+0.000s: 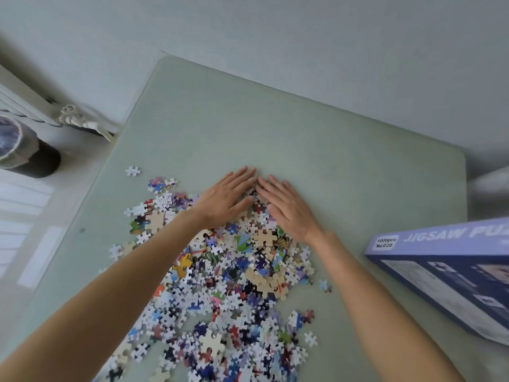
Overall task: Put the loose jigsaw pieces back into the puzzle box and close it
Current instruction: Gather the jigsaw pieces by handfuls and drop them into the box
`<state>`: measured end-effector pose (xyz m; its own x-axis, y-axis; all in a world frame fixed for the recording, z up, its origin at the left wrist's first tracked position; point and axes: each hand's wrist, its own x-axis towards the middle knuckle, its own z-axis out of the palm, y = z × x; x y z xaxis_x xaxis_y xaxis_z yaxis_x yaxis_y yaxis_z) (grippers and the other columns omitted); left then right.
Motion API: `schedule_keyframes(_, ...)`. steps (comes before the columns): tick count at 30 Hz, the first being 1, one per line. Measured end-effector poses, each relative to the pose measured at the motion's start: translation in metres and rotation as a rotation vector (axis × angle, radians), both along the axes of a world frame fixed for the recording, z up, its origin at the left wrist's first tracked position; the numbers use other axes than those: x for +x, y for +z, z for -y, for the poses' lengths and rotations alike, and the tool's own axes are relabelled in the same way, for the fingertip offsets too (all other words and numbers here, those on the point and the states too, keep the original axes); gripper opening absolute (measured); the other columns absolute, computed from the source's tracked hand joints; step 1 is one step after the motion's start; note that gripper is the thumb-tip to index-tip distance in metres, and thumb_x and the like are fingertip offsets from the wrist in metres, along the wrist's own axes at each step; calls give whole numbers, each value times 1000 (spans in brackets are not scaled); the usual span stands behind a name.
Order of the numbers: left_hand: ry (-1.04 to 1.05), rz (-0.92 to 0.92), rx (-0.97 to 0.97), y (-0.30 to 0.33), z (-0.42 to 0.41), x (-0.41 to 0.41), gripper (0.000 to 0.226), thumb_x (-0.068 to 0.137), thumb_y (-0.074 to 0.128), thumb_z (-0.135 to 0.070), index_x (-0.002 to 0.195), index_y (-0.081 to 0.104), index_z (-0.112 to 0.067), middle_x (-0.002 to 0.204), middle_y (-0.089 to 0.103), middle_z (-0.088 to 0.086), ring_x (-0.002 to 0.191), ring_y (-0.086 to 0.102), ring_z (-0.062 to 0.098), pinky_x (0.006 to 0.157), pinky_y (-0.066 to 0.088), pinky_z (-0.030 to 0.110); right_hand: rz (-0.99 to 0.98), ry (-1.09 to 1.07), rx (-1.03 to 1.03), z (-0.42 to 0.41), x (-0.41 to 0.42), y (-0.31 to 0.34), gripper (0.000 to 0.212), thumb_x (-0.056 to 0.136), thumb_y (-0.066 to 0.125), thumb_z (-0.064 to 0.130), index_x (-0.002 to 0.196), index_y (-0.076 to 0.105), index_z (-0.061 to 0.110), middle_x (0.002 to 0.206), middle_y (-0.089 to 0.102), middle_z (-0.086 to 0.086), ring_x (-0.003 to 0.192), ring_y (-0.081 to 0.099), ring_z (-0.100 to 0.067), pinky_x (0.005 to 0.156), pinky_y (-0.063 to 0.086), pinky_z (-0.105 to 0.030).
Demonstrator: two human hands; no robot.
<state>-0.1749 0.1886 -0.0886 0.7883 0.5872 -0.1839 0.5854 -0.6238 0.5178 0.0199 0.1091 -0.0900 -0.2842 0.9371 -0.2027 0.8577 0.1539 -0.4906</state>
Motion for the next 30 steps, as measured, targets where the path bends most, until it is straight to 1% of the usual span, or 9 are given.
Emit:
schedule_keyframes(5, 38, -32, -105, 18, 60, -17, 70, 88, 9, -62, 144, 25, -23, 154, 13, -8, 141, 1, 3, 117, 5, 33, -146, -63, -54, 80, -29, 13, 44, 101, 23, 32, 145, 21, 25, 154, 12, 7, 144, 1, -7, 117, -6, -24)
schedule_keyframes(7, 71, -92, -90, 22, 82, -19, 61, 91, 18, -59, 142, 31, -28, 154, 16, -10, 142, 5, 6, 117, 12, 38, -252, -96, -79, 102, -33, 25, 42, 101, 33, 21, 143, 32, 25, 151, 26, 7, 140, 14, -4, 116, 4, -24)
schedule_keyframes(9, 78, -117, -90, 26, 105, -21, 52, 94, 26, -53, 140, 34, -31, 153, 19, -11, 142, 9, 8, 116, 13, 38, -311, -217, -10, 123, -25, 34, 40, 98, 41, 13, 137, 44, 22, 142, 44, 4, 133, 31, -8, 116, 21, -34)
schedule_keyframes(11, 85, -120, -81, 32, 127, -25, 50, 95, 30, -52, 140, 34, -32, 152, 22, -12, 142, 12, 9, 114, 14, 35, -179, -461, 113, 141, -7, 28, 38, 97, 41, 20, 133, 49, 16, 139, 49, -3, 133, 35, -20, 113, 26, -47)
schedule_keyframes(14, 95, -116, -45, 38, 149, -34, 55, 93, 35, -55, 142, 31, -30, 150, 26, -12, 140, 17, 9, 116, 19, 36, 90, -665, -11, 159, 4, 17, 55, 96, 26, 41, 144, 33, 15, 154, 24, -6, 144, 13, -27, 117, 9, -50)
schedule_keyframes(19, 76, -192, -22, 49, 172, -48, 72, 86, 51, -55, 145, 23, -26, 152, 22, -9, 141, 17, 12, 114, 14, 30, -110, -427, -134, 188, -57, 26, 61, 96, 26, 51, 147, 23, 19, 157, 11, 3, 144, -3, -12, 118, 0, -45)
schedule_keyframes(22, 115, -213, 34, 54, 185, -55, 69, 82, 58, -54, 141, 34, -26, 145, 35, -6, 136, 27, 15, 113, 20, 33, -166, -441, -83, 205, -73, 32, 64, 90, 53, 43, 145, 29, 18, 150, 32, 1, 140, 25, -14, 117, 21, -39)
schedule_keyframes(26, 150, -182, 209, 53, 201, -61, 62, 75, 66, -51, 129, 49, -25, 134, 48, 0, 128, 38, 23, 111, 27, 41, -21, -298, -32, 205, -79, 43, 94, 73, 64, 61, 146, 21, 20, 147, 33, -4, 133, 32, -20, 112, 24, -32)
schedule_keyframes(30, 91, -189, 116, 56, 213, -61, 80, 75, 63, -56, 142, 27, -30, 140, 38, -3, 128, 34, 20, 109, 28, 36, 181, -214, -115, 205, -89, 43, 117, 62, 70, 66, 150, 7, 21, 152, 18, -11, 137, 24, -26, 112, 24, -40)
